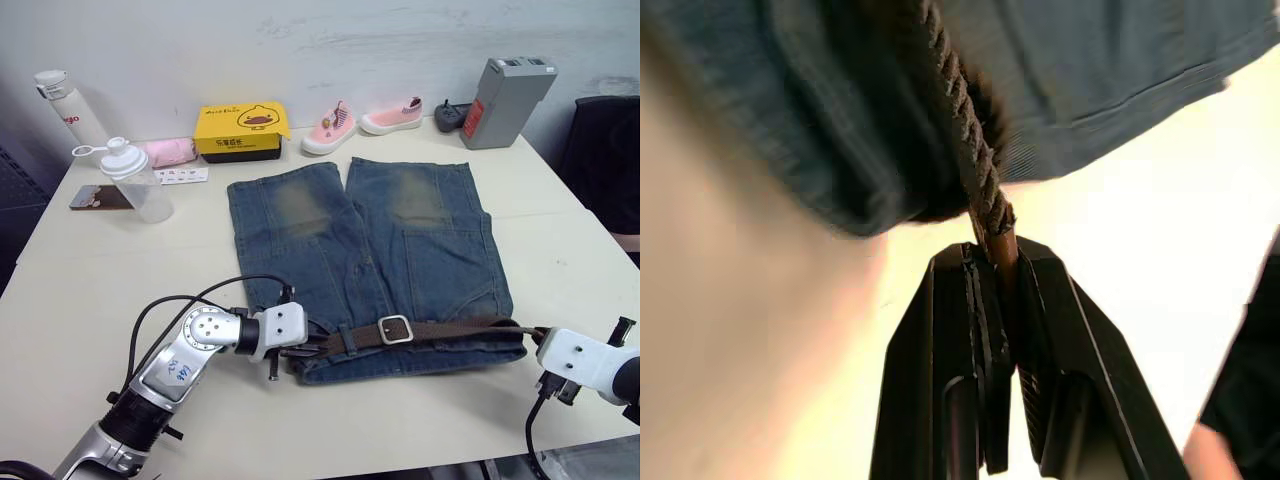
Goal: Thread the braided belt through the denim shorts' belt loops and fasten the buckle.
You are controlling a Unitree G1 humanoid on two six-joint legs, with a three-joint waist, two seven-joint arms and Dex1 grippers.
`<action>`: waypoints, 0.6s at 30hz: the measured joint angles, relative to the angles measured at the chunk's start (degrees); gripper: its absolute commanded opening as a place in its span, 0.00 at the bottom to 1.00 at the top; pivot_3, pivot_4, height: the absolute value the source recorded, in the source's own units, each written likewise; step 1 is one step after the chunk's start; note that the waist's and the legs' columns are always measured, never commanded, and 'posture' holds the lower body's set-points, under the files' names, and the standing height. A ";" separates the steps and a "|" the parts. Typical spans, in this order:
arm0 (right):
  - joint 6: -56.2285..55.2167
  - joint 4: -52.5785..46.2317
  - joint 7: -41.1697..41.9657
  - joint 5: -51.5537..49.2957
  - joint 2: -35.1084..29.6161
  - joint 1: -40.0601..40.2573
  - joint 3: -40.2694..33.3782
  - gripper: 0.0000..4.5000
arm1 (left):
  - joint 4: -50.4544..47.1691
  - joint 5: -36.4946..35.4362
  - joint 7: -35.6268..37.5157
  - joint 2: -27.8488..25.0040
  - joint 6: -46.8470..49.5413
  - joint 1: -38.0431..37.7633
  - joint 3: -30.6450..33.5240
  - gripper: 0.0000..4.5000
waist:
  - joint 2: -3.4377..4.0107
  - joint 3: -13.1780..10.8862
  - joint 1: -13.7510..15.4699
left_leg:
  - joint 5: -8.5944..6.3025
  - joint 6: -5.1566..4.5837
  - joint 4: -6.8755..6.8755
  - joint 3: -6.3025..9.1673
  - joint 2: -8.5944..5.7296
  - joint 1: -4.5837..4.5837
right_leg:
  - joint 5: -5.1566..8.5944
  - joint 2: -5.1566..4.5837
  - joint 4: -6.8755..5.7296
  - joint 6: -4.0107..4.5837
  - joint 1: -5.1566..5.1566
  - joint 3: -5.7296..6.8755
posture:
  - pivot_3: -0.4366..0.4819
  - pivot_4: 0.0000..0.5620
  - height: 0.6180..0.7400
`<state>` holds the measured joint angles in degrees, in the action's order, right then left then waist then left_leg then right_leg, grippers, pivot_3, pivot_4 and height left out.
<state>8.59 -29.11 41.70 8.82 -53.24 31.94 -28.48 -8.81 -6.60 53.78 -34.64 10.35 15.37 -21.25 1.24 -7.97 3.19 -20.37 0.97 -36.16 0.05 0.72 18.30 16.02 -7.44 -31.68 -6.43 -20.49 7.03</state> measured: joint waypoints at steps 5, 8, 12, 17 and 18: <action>0.31 -0.29 -1.91 2.98 1.80 -3.53 4.28 0.00 | -0.67 -0.69 0.12 -0.20 -0.41 -1.46 1.77 0.21 | -0.02 0.04 -0.42 | 0.00 0.01 -0.01 -0.08 0.04 -0.04 | 0.00 0.01 -0.03 -0.01 -0.01 -0.02 | 0.48 0.27 1.00; 1.23 -0.64 -3.67 5.28 2.53 -7.08 7.68 0.00 | -2.34 -2.37 1.40 -2.11 -0.36 -3.57 3.44 0.21 | -0.06 0.02 -1.11 | 0.01 0.08 0.01 -0.17 0.13 -0.09 | 0.02 0.03 -0.13 0.04 -0.08 -0.01 | 0.48 0.27 1.00; 5.25 -2.84 -4.32 7.22 4.19 -10.77 10.28 0.26 | -4.28 -5.61 3.40 -4.08 0.60 -6.60 7.16 0.33 | -0.01 0.02 -1.64 | 0.00 0.10 0.04 -0.12 0.14 -0.07 | 0.06 0.04 -0.18 0.08 -0.11 0.00 | 0.48 0.27 1.00; 11.41 -5.68 -1.53 3.54 6.27 -12.15 9.60 0.80 | -7.43 -9.22 3.33 -4.10 4.31 -8.33 9.94 0.78 | -0.07 -0.03 -1.50 | -0.02 0.06 -0.02 -0.01 0.08 0.01 | 0.05 0.01 -0.17 0.06 -0.09 -0.02 | 0.48 0.27 1.00; 12.83 -6.10 0.62 1.12 6.28 -11.31 8.18 0.89 | -9.06 -10.81 3.31 -4.08 5.71 -8.58 10.89 0.86 | -0.07 -0.04 -1.46 | -0.02 0.06 -0.02 0.03 0.07 0.02 | 0.05 0.01 -0.16 0.06 -0.08 -0.01 | 0.48 0.27 1.00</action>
<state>21.42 -35.21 42.32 9.94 -46.97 20.63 -20.30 -17.88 -17.41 57.09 -38.72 16.07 6.80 -10.36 1.17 -8.02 1.73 -20.39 1.03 -36.18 0.08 0.79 18.32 16.07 -7.43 -31.84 -6.38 -20.57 7.02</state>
